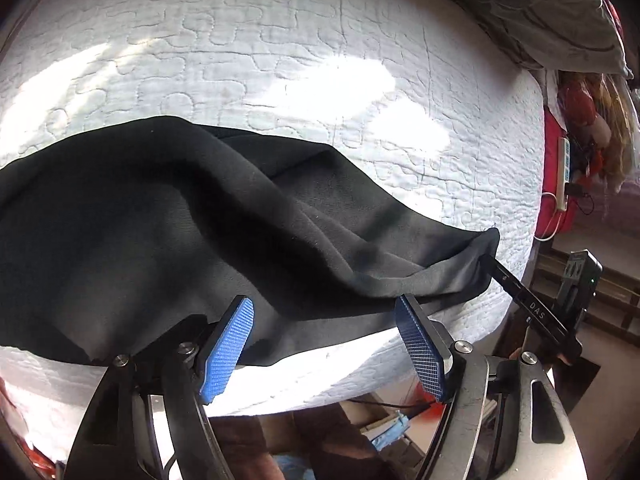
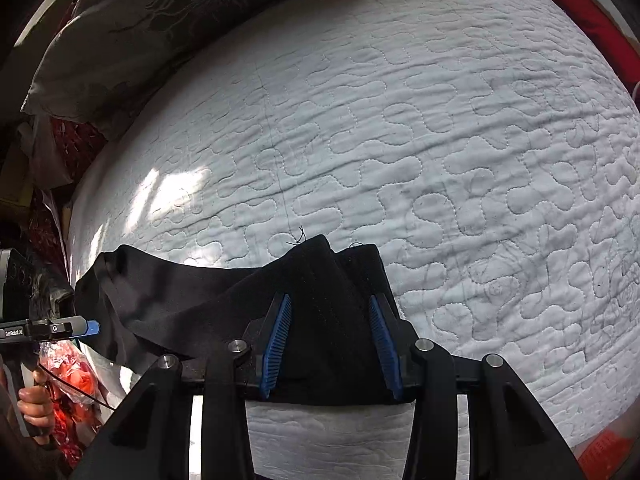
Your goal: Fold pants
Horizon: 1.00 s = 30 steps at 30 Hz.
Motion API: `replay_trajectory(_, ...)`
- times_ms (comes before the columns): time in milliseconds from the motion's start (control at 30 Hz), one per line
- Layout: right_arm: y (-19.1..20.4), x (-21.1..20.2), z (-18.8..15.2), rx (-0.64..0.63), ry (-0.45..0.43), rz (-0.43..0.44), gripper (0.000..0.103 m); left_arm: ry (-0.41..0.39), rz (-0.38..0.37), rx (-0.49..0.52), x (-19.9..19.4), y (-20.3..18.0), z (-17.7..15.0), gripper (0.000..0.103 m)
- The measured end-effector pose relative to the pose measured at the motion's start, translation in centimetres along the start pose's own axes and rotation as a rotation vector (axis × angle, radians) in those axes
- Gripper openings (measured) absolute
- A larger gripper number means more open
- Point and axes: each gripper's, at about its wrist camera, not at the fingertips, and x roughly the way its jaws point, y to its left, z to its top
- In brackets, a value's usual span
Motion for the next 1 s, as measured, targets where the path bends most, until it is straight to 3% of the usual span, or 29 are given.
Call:
replay_trajectory(167,-0.4,-0.2,-0.5,-0.032,0.028,0.03,0.045,0.066,0.025,-0.087,4.1,-1.3,2.0,0.073)
replay_trajectory(267,0.0,0.2,-0.7,-0.101,0.038,-0.007,0.045,0.109,0.117,-0.1,6.6,-2.1,3.0,0.069)
replay_trajectory(333,0.1,0.4,-0.7,-0.125,0.041,-0.014,0.043,0.131,0.194,-0.118,7.4,-2.4,3.8,0.053)
replay_trajectory(400,0.2,0.6,-0.7,-0.144,0.045,-0.032,0.036,0.155,0.261,-0.15,8.2,-2.6,4.7,0.045)
replay_trajectory(467,-0.4,0.5,-0.6,-0.12,0.057,-0.004,0.017,0.164,0.275,-0.184,8.3,-2.8,5.4,0.032)
replay_trajectory(500,-0.9,0.0,-0.6,-0.084,0.056,0.029,0.009,0.165,0.26,-0.188,7.9,-3.0,5.6,0.014)
replay_trajectory(533,-1.4,-0.8,-0.7,-0.042,0.043,0.059,0.009,0.151,0.23,-0.194,7.2,-3.3,5.9,0.009)
replay_trajectory(600,-2.7,-2.9,-1.4,0.054,0.006,0.151,0.009,0.104,0.215,-0.2,6.2,-3.6,6.6,0.008)
replay_trajectory(667,-4.2,-3.2,-2.3,0.132,0.0,0.188,0.009,0.132,0.227,-0.211,7.2,-3.5,7.7,0.008)
replay_trajectory(767,-6.0,-1.3,-3.2,0.193,0.036,0.128,0.014,0.148,0.262,-0.214,8.5,-4.1,8.4,0.009)
replay_trajectory(867,-7.7,-0.7,-3.8,0.271,0.039,0.147,0.02,0.13,0.196,-0.169,7.7,-4.3,8.2,0.017)
replay_trajectory(933,-7.6,-1.8,-3.8,0.268,0.0,0.135,0.031,0.098,0.11,-0.14,6.0,-3.7,7.2,0.039)
replay_trajectory(1000,-6.2,-3.2,-3.0,0.183,-0.053,0.121,0.04,0.025,0.107,-0.11,3.7,-3.2,5.6,0.058)
